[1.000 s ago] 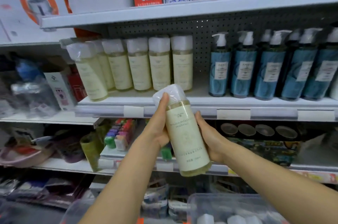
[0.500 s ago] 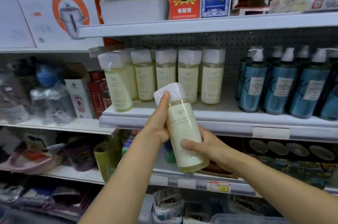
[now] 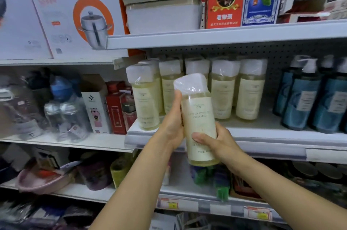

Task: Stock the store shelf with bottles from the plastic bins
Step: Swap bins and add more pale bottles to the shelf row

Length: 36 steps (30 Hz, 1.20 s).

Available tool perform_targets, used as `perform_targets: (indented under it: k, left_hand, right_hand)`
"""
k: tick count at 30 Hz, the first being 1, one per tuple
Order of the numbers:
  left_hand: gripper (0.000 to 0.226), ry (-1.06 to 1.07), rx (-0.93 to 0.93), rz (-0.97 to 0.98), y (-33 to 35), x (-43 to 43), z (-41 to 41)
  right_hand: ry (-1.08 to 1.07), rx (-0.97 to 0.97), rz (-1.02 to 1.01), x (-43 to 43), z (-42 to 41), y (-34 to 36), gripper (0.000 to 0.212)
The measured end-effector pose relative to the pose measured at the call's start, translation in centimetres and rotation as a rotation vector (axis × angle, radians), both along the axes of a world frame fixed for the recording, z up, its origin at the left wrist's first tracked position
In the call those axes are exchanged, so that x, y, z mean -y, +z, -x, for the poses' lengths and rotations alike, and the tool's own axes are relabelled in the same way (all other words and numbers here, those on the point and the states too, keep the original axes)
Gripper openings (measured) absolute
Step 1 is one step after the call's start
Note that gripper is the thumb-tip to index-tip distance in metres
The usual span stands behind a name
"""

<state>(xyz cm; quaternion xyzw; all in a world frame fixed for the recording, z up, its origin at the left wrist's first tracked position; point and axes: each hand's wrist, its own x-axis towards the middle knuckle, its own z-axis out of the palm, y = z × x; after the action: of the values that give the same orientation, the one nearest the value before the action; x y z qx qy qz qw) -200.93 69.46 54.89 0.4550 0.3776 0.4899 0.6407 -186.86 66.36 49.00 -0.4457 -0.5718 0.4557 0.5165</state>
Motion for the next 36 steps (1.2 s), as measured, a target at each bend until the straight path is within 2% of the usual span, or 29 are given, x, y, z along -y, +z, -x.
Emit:
perform_targets:
  k: [8,15,17,18,21,27,30,36]
  left_hand:
    - [0.058,0.041,-0.069,-0.162,-0.3,-2.3,3.8]
    - [0.056,0.086,-0.074,-0.181,-0.3,-4.8,5.2]
    - [0.054,0.111,-0.09,-0.172,-1.2,-5.5,5.1]
    - [0.058,0.121,-0.108,-0.171,-1.7,-5.7,5.1]
    - [0.09,0.083,-0.163,-0.166,-3.2,-6.1,4.8]
    - [0.073,0.063,-0.311,-0.26,-5.6,-6.0,5.9]
    - [0.061,0.061,-0.287,-0.265,-5.8,-6.5,6.4]
    - [0.061,0.126,-0.232,-0.242,-6.0,-7.1,6.3]
  right_hand:
    - [-0.121,0.009,-0.115,-5.3,4.3,2.9,0.065]
    - [-0.11,0.035,-0.121,-8.3,6.4,2.5,0.056]
    - [-0.104,0.07,-0.111,-8.8,6.5,1.8,0.059]
    - [-0.104,0.086,-0.109,-9.0,6.5,1.5,0.063]
    - [-0.092,0.12,-0.101,-9.4,6.3,1.3,0.068]
    - [-0.053,0.217,-0.057,-10.2,6.1,1.4,0.073]
    - [-0.059,0.227,-0.038,-10.7,6.0,0.9,0.077]
    - [-0.035,0.216,-0.025,-10.9,6.2,1.1,0.068]
